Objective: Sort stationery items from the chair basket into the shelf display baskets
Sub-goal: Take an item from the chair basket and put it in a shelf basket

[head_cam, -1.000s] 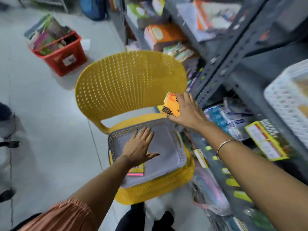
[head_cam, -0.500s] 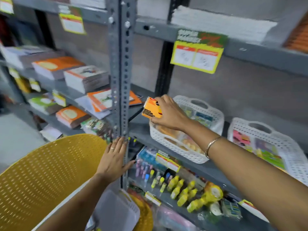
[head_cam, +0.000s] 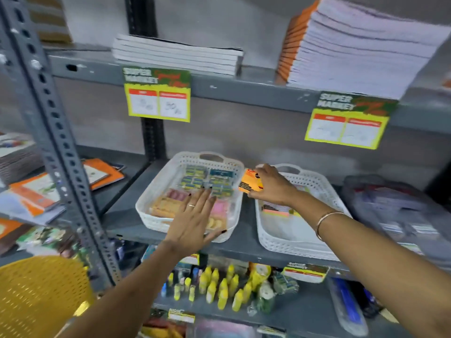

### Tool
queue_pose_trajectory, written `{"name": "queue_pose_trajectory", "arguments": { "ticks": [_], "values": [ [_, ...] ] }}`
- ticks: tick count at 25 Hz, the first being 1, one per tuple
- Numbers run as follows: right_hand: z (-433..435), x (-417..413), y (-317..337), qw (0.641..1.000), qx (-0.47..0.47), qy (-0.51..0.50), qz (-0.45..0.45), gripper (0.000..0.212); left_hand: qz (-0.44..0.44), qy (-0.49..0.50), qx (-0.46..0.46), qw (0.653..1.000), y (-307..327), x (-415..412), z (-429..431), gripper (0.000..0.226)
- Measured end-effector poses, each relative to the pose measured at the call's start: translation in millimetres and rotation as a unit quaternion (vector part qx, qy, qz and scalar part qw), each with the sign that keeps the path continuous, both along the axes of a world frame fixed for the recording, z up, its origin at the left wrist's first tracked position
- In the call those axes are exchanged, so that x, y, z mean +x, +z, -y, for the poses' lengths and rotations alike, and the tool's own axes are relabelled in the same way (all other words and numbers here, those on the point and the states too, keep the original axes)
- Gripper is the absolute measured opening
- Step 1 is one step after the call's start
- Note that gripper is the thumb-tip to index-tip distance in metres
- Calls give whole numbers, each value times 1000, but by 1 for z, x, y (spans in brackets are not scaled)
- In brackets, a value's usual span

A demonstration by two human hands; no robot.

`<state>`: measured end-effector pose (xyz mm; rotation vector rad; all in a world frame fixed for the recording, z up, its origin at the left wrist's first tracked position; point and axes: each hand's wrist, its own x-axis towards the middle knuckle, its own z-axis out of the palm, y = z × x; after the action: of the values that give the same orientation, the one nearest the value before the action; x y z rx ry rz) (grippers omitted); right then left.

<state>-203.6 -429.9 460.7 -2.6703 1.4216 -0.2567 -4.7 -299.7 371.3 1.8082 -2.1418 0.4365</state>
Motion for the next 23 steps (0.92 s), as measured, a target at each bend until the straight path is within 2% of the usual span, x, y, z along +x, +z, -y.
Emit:
{"name": "queue_pose_trajectory", "arguments": {
  "ticks": [5,9,15,23],
  "values": [
    [4,-60,-28,996,52,-60,-49,79,-7,-84,18,996,4,-75,31,79],
    [1,-85,-51,988,113,-68,-80,82,5,-90,76,993,-1,-111,48,90],
    [3,-101,-75,978,171,-66,-95,83,52,-75,106,990,-11,-114,57,100],
    [9,-85,-91,976,185,-10,-113,74,54,-75,115,989,-11,-115,55,96]
  ]
}}
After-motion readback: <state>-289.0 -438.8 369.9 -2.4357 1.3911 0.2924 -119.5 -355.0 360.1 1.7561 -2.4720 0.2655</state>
